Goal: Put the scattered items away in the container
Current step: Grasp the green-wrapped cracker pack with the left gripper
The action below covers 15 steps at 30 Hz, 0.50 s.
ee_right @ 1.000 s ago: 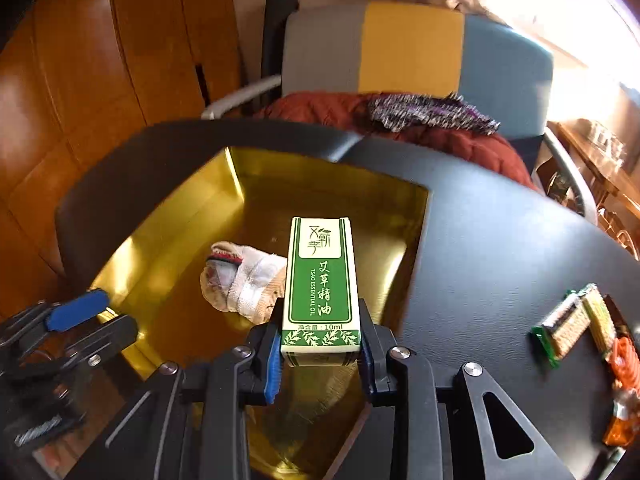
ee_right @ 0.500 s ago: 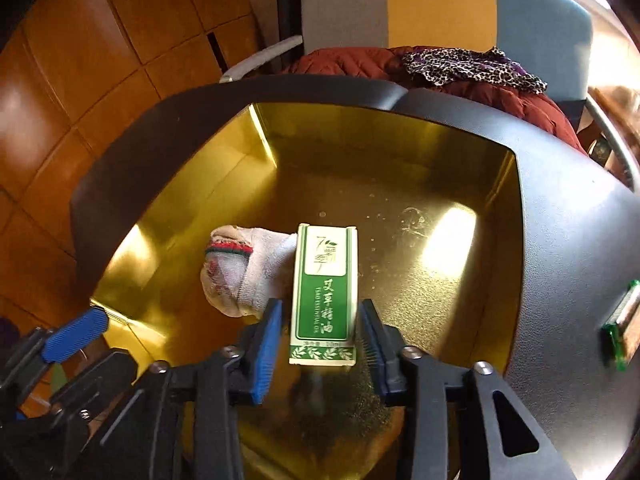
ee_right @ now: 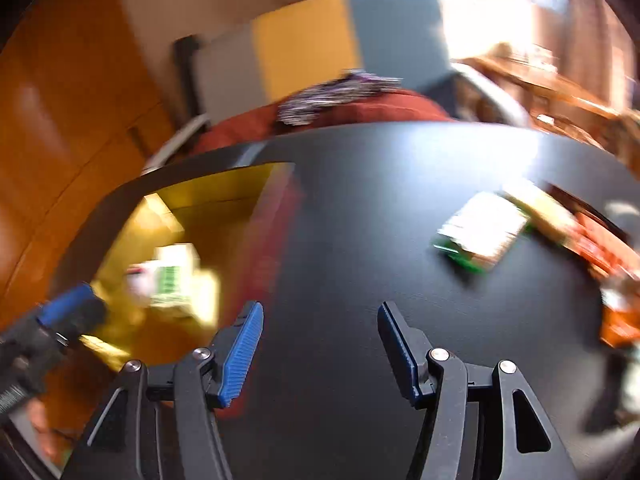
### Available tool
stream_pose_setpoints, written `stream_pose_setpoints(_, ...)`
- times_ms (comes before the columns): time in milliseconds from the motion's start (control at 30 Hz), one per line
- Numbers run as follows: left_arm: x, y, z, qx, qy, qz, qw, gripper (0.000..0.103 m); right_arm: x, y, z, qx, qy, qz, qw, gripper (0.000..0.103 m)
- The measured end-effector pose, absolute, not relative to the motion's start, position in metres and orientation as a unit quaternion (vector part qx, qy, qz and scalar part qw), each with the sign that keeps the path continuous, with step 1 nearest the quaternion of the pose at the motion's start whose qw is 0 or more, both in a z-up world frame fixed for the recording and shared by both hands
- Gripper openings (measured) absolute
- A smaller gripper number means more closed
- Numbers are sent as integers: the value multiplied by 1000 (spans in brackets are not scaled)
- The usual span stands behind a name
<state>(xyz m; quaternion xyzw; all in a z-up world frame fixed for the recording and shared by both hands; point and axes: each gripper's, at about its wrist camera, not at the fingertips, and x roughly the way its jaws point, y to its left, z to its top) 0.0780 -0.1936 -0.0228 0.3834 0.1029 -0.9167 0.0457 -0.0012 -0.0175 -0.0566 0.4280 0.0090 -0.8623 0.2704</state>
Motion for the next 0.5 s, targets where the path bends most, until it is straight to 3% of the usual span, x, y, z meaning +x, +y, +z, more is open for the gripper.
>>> stream_pose_setpoints(233,-11,-105,-26,425,17,-903,-57,61,-8,77,-84,439,-9,-883,165,65)
stream_pose_setpoints(500,-96,-53,-60,470,-25,-878,-91,61,-12,119,-105,446,-35,-881,153,67)
